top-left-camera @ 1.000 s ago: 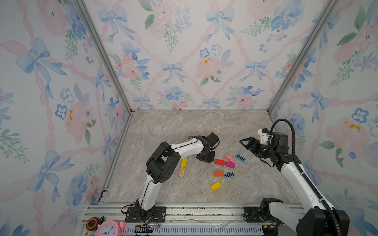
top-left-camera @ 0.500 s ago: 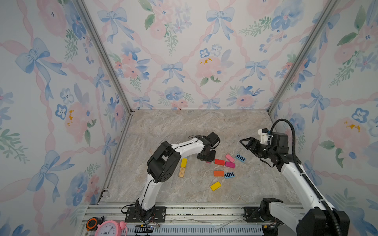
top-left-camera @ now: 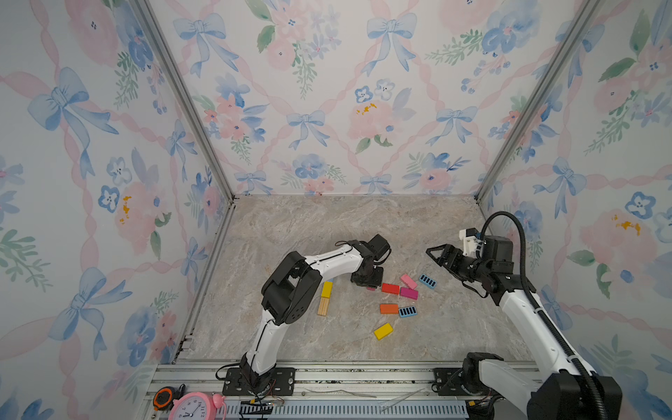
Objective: Assemble the number 7 with building blocks
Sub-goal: Assemble the building block at the center of the board.
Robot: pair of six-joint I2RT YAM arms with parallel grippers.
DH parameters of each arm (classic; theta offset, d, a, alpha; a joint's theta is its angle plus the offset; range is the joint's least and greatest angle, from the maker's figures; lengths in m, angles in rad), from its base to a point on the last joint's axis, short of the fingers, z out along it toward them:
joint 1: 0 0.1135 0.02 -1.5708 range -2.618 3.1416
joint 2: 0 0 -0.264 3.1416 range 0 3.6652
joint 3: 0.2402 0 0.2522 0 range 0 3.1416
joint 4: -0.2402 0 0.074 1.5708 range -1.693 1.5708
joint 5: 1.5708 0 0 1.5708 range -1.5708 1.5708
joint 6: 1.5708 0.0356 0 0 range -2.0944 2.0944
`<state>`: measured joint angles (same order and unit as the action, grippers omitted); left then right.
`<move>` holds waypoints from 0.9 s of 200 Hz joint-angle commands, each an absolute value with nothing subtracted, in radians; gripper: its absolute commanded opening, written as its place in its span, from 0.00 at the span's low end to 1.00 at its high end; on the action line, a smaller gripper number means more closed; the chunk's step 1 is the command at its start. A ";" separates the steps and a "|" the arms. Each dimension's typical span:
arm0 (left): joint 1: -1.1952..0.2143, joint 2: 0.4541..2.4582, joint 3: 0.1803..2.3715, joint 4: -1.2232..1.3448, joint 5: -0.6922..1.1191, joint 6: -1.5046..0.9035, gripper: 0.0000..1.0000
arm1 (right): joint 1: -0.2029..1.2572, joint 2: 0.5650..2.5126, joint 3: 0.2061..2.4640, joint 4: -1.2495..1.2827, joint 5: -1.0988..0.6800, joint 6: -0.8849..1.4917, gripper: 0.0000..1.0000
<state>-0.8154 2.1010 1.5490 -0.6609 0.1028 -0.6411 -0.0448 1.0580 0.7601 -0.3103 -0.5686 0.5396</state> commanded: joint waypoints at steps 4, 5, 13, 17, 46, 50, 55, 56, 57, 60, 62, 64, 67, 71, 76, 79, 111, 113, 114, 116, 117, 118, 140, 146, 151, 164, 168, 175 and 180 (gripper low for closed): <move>-0.803 2.151 1.555 -0.693 0.094 -0.661 0.14 | -0.042 1.043 0.746 -0.307 -0.569 0.535 0.86; -0.803 2.153 1.556 -0.693 0.095 -0.661 0.14 | -0.042 1.044 0.746 -0.307 -0.569 0.534 0.86; -0.803 2.153 1.560 -0.694 0.094 -0.661 0.14 | -0.042 1.043 0.746 -0.307 -0.569 0.533 0.86; -0.803 2.155 1.559 -0.694 0.093 -0.661 0.14 | -0.042 1.042 0.745 -0.307 -0.569 0.534 0.86; -0.800 2.154 1.564 -0.695 0.085 -0.661 0.14 | -0.041 1.041 0.744 -0.308 -0.568 0.532 0.86; -0.799 2.152 1.564 -0.695 0.084 -0.661 0.14 | -0.039 1.040 0.744 -0.308 -0.568 0.532 0.86; -0.798 2.153 1.565 -0.695 0.085 -0.661 0.14 | -0.039 1.040 0.745 -0.309 -0.568 0.531 0.86; -0.798 2.152 1.565 -0.695 0.085 -0.660 0.14 | -0.039 1.040 0.744 -0.310 -0.568 0.531 0.86; -0.798 2.152 1.565 -0.695 0.086 -0.660 0.14 | -0.039 1.040 0.744 -0.310 -0.568 0.531 0.86; -0.798 2.151 1.564 -0.695 0.085 -0.661 0.14 | -0.039 1.039 0.744 -0.310 -0.568 0.531 0.86; -0.798 2.151 1.564 -0.695 0.084 -0.660 0.14 | -0.039 1.040 0.744 -0.310 -0.568 0.531 0.86; -0.798 2.152 1.564 -0.695 0.084 -0.660 0.14 | -0.040 1.039 0.744 -0.311 -0.568 0.530 0.86; -0.798 2.150 1.564 -0.695 0.083 -0.660 0.14 | -0.039 1.039 0.744 -0.310 -0.566 0.531 0.86; -0.798 2.150 1.564 -0.694 0.083 -0.661 0.14 | -0.038 1.039 0.744 -0.310 -0.566 0.530 0.86; -0.798 2.151 1.564 -0.694 0.084 -0.660 0.14 | -0.038 1.039 0.745 -0.310 -0.566 0.530 0.86; -0.798 2.151 1.564 -0.695 0.086 -0.660 0.14 | -0.039 1.039 0.744 -0.310 -0.566 0.530 0.86; -0.799 2.144 1.561 -0.695 0.086 -0.660 0.28 | -0.038 1.039 0.744 -0.311 -0.566 0.531 0.86; -0.799 2.145 1.561 -0.695 0.086 -0.660 0.30 | -0.038 1.039 0.744 -0.312 -0.566 0.531 0.87; -0.799 2.145 1.561 -0.695 0.086 -0.660 0.30 | -0.038 1.040 0.744 -0.312 -0.566 0.531 0.87; -0.801 2.146 1.562 -0.694 0.086 -0.660 0.32 | -0.037 1.039 0.744 -0.311 -0.567 0.531 0.87; -0.801 2.146 1.562 -0.695 0.086 -0.660 0.32 | -0.038 1.039 0.745 -0.311 -0.566 0.531 0.87; -0.801 2.146 1.563 -0.695 0.086 -0.660 0.33 | -0.038 1.039 0.744 -0.311 -0.566 0.531 0.87; -0.805 2.141 1.564 -0.695 0.088 -0.661 0.45 | -0.035 1.043 0.746 -0.315 -0.563 0.529 0.87; -0.807 2.139 1.564 -0.695 0.089 -0.660 0.48 | -0.036 1.042 0.746 -0.316 -0.563 0.527 0.87; -0.807 2.138 1.563 -0.694 0.089 -0.660 0.52 | -0.037 1.042 0.746 -0.316 -0.563 0.527 0.87; -0.808 2.134 1.560 -0.694 0.090 -0.660 0.56 | -0.035 1.043 0.746 -0.317 -0.564 0.527 0.87; -0.808 2.131 1.557 -0.694 0.088 -0.660 0.56 | -0.035 1.043 0.746 -0.317 -0.562 0.526 0.87; -0.808 2.128 1.558 -0.693 0.088 -0.660 0.56 | -0.035 1.043 0.747 -0.319 -0.562 0.525 0.87; -0.811 2.125 1.558 -0.693 0.089 -0.660 0.56 | -0.034 1.044 0.747 -0.319 -0.561 0.523 0.87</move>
<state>-0.8093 2.1151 1.5658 -0.6544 0.1013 -0.6590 -0.0441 1.0573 0.7601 -0.3107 -0.5686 0.5388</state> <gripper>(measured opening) 0.558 0.869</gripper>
